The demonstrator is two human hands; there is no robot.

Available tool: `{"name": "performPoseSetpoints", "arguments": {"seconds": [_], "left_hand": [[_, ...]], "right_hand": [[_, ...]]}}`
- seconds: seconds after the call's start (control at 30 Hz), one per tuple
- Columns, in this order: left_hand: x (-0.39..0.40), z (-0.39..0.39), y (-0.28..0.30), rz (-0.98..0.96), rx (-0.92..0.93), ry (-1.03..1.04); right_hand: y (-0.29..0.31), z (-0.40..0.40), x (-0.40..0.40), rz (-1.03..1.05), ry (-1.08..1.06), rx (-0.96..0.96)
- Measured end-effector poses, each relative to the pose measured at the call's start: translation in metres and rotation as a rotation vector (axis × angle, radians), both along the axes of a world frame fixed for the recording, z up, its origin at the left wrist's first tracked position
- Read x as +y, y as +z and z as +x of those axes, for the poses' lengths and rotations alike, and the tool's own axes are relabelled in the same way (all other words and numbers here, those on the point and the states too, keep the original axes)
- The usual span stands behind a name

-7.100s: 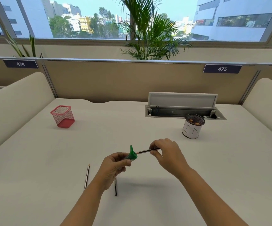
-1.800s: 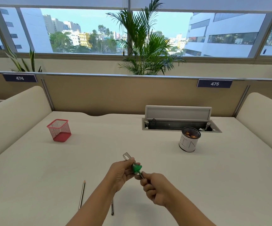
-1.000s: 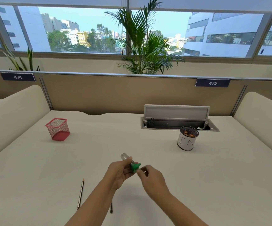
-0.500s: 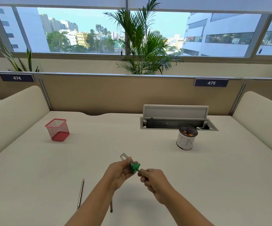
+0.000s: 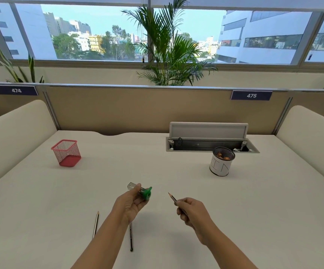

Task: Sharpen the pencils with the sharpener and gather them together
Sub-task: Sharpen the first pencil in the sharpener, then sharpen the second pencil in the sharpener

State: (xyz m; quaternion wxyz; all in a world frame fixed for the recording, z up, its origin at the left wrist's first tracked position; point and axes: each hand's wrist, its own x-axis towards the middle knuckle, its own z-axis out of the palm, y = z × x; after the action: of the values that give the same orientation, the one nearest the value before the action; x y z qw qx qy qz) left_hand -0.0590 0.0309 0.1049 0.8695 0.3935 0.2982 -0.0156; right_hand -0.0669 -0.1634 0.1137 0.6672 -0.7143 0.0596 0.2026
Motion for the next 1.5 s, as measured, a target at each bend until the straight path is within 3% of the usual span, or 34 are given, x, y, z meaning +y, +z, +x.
{"name": "performPoseSetpoints", "arguments": {"seconds": [0.13, 0.47, 0.83, 1.33, 1.43, 1.5], "left_hand": [[0.01, -0.004, -0.01, 0.012, 0.02, 0.037], [0.022, -0.021, -0.028, 0.034, 0.058, 0.084], [0.029, -0.028, -0.029, 0.039, 0.064, 0.112], [0.043, -0.043, -0.025, -0.014, 0.066, 0.176], [0.047, -0.045, -0.024, -0.022, 0.066, 0.191], [0.05, -0.047, -0.024, -0.023, 0.07, 0.198]], "right_hand": [[-0.016, 0.005, -0.005, -0.09, -0.062, -0.093], [-0.079, 0.016, -0.015, -0.682, -0.128, -0.318], [-0.099, 0.014, -0.018, -0.844, -0.134, -0.497], [-0.101, 0.018, -0.02, -0.801, -0.162, -0.47], [-0.093, 0.016, -0.009, -0.992, -0.152, -0.605], [-0.082, 0.011, 0.009, -1.001, -0.108, -0.734]]}}
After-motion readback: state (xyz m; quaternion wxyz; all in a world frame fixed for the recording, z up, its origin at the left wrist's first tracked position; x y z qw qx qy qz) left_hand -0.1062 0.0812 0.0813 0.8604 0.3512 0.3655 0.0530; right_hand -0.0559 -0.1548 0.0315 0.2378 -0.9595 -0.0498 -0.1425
